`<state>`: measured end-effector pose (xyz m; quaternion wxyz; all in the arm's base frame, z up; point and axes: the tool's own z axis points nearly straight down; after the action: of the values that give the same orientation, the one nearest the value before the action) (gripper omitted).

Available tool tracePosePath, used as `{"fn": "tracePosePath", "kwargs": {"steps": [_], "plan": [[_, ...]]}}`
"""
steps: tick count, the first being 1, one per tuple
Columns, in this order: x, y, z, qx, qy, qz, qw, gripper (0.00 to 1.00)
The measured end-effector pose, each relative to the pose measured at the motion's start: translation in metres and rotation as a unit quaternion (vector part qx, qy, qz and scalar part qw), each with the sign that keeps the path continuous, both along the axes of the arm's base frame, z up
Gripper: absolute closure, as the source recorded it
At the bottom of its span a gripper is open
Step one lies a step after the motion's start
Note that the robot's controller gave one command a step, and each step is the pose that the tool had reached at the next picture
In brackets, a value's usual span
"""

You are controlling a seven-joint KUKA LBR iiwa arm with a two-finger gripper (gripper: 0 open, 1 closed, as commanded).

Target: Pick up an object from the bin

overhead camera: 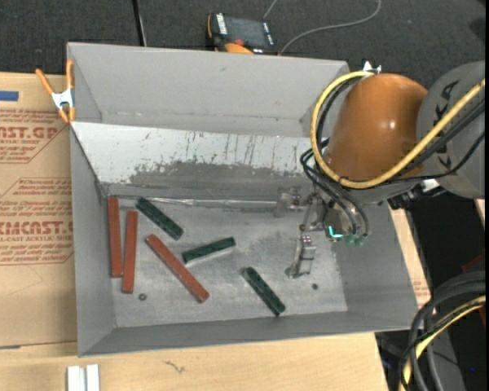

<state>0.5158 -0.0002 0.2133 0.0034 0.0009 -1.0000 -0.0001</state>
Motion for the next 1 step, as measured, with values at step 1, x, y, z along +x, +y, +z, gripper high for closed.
{"fn": "tracePosePath", "kwargs": {"steps": [1], "plan": [[0.0326, 0.0709, -0.124, 0.001, -0.0006, -0.019, 0.9998, 0.0]]}}
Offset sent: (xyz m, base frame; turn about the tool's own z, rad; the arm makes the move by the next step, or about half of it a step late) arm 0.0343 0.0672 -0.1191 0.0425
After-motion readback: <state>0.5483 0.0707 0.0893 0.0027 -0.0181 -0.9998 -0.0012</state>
